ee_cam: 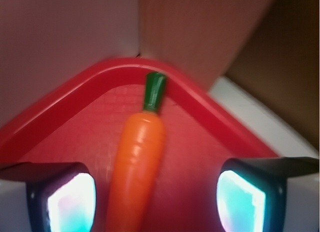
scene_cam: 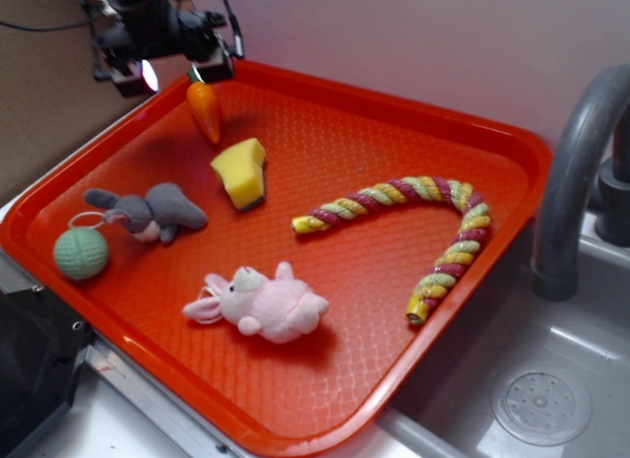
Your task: Grab the carrot.
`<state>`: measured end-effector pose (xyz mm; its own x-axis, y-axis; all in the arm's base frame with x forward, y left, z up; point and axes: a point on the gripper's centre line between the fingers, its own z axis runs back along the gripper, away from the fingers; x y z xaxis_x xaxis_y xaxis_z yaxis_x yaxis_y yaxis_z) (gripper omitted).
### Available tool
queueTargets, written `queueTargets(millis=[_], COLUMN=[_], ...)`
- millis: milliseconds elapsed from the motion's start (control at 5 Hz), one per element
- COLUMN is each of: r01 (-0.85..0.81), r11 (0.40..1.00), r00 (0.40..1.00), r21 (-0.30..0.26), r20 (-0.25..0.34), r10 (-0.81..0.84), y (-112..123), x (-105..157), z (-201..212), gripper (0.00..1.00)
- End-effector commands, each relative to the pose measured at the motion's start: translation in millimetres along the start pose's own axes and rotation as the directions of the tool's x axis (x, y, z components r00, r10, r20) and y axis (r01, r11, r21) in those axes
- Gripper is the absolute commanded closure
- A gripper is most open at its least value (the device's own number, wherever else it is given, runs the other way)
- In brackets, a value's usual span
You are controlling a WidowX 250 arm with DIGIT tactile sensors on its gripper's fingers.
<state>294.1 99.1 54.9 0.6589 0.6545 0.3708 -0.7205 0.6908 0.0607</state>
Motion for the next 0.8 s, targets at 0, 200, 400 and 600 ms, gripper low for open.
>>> queueTargets(millis=[0,200,400,600], r01=[-0.045,-0.022,0.188,0.413], r11=[0.996,0.996,0.980,0.899], r00=[0.998,0.997,0.976,0.900], r21=[-0.070,-0.083,-0.068,-0.145], r20=[-0.047,-0.071,-0.096,-0.084], r10=[0.042,0.017,-0.194,-0.427], y=[8,11,21,21], x=[18,18,23,16], z=[-24,-18,34,84], gripper=[0.00,1.00,1.00,1.00])
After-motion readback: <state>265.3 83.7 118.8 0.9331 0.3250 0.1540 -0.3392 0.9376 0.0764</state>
